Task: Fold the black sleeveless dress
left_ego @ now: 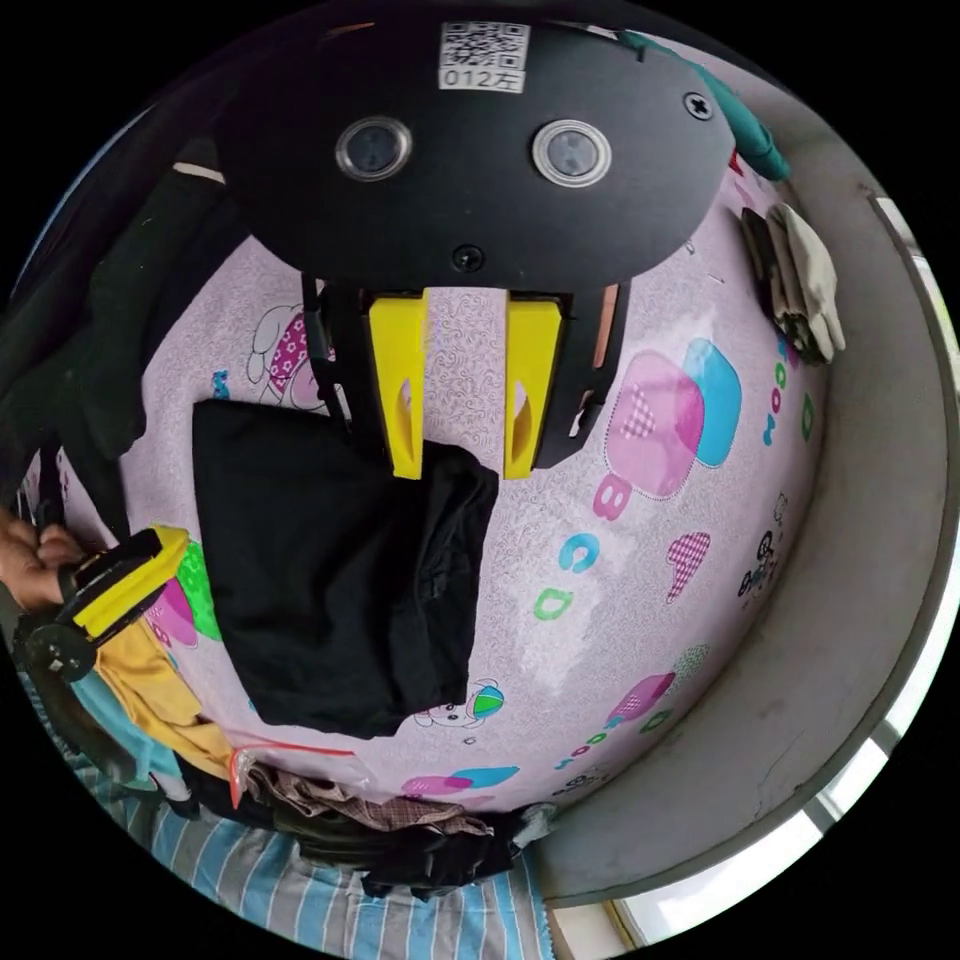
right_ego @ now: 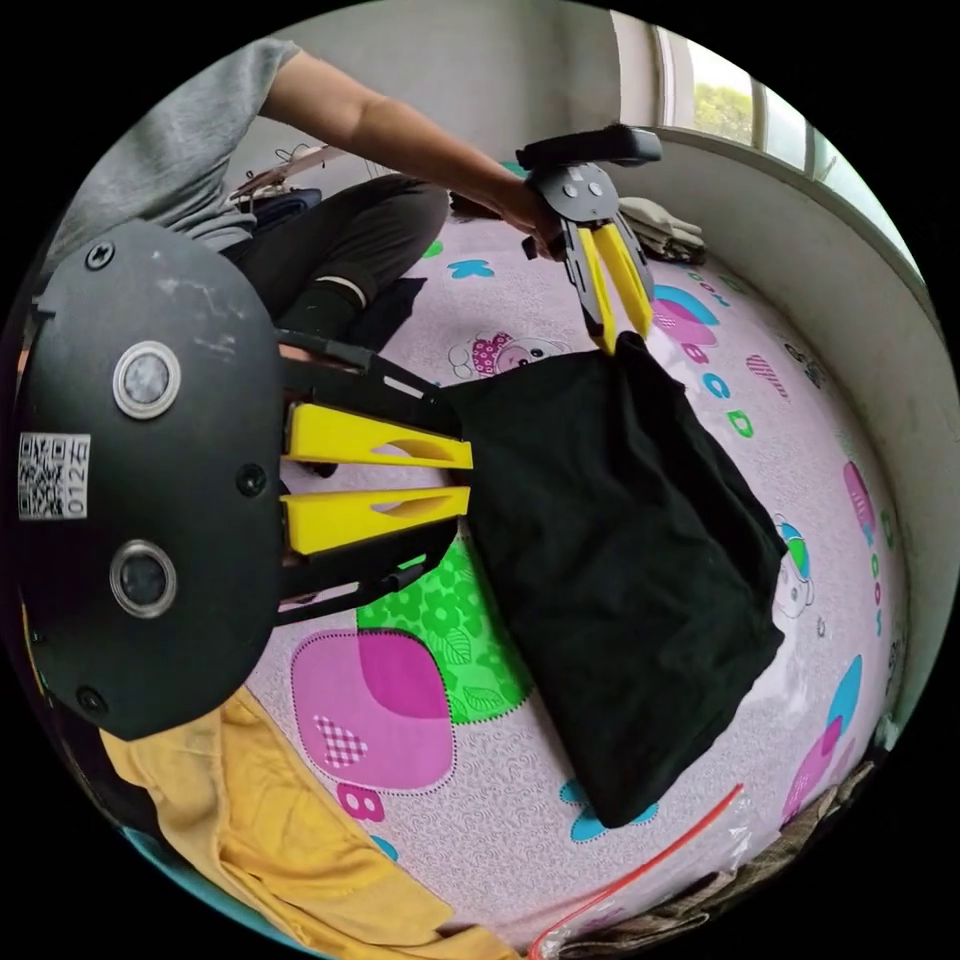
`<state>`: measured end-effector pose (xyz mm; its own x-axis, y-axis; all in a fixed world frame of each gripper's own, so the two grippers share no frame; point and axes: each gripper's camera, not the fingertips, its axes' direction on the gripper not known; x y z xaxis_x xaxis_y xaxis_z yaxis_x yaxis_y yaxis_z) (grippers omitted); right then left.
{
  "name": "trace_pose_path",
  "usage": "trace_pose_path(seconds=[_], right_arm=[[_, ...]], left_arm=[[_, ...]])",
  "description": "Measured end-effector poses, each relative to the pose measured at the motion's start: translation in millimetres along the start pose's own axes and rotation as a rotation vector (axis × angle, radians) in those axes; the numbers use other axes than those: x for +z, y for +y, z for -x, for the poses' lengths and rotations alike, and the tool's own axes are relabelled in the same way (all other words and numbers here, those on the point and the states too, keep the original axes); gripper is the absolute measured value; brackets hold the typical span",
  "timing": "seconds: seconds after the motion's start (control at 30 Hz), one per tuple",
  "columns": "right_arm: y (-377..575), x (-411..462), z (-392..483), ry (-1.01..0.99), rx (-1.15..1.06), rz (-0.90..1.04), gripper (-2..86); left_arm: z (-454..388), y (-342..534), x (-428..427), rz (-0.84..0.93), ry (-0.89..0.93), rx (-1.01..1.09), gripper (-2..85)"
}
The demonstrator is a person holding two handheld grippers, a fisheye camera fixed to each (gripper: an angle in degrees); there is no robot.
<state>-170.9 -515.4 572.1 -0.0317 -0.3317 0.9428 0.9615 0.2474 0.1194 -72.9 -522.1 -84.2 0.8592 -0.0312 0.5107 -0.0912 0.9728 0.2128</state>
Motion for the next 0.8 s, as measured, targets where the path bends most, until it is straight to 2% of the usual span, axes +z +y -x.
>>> trace_pose_path(seconds=[0.07, 0.23, 0.4, 0.5, 0.8], right_arm=[[-4.0, 7.2, 2.2, -0.041, 0.021, 0.037, 3.8], [-16.6, 28.3, 12.3, -0.165, 0.108, 0.1, 5.1], [-28.6, 43.1, 47.4, 0.003, 0.017, 0.124, 5.0], [-34.6, 51.4, 69.2, 0.131, -0.036, 0.129, 2.3], [-50.8, 60.6, 108.1, 0.2, -0.092, 0.129, -0.9]], left_arm=[[5.3, -2.4, 2.1, 0.011, 0.028, 0.018, 7.1], [37.7, -4.0, 8.4, 0.039, 0.234, -0.04, 3.3], [80.3, 0.3, 15.0, 0.042, 0.469, -0.137, 1.4], [100.3, 4.5, 13.7, 0.01, 0.547, -0.177, 1.0], [114.6, 16.8, 40.7, 0.069, 0.435, -0.221, 1.0]])
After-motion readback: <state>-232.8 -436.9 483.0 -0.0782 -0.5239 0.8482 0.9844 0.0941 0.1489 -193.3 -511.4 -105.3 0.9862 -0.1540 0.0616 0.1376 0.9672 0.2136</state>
